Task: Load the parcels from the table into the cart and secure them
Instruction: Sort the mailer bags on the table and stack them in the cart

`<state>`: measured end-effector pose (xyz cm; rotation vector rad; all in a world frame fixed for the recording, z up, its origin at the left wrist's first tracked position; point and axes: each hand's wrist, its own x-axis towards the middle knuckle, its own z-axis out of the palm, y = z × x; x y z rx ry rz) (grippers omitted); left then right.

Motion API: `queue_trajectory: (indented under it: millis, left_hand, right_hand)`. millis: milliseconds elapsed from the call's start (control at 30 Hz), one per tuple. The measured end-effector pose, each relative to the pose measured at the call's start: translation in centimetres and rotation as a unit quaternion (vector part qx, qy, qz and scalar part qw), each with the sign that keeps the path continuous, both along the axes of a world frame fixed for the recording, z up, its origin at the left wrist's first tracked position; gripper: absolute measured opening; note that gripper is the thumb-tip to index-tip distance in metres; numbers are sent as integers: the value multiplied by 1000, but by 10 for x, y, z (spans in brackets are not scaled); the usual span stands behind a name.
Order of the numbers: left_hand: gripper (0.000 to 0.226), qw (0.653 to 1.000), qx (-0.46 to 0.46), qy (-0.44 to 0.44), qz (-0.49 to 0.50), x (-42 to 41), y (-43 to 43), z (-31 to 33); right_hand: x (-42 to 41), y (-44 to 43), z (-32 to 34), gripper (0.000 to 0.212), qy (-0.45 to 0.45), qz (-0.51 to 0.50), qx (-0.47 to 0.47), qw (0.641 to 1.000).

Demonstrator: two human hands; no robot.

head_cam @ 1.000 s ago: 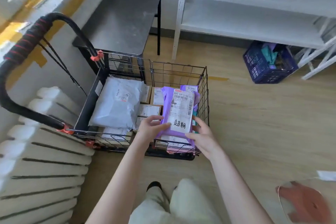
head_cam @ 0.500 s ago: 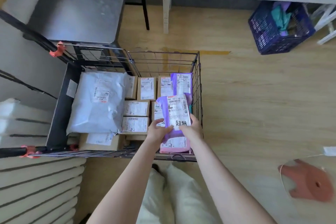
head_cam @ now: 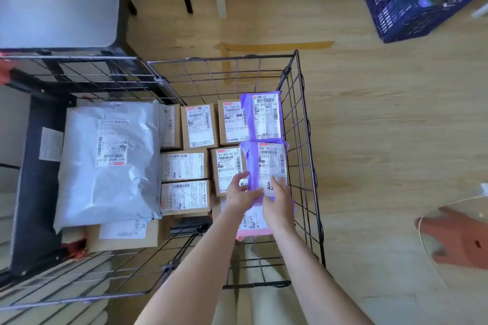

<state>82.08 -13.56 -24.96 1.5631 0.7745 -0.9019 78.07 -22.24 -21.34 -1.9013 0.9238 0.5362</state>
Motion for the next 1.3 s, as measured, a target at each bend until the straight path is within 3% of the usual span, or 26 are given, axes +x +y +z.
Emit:
queue_trajectory:
  millis: [167, 400, 833, 1300]
  left_hand:
    - [54, 999, -9, -24, -48, 2, -5, -31]
    - [57, 983, 55, -108, -136, 6, -8, -48]
    - [57, 984, 98, -68, -136, 21, -17, -45]
    - [11, 964, 123, -185, -147, 29, 23, 50]
  right_hand:
    - [3, 3, -24, 60, 4, 10, -37, 999]
    - [6, 2, -38, 71, 23, 154, -87, 984]
    - [14, -8, -40, 81, 60, 212, -89, 971]
    - [14, -13, 37, 59, -11, 168, -74, 983]
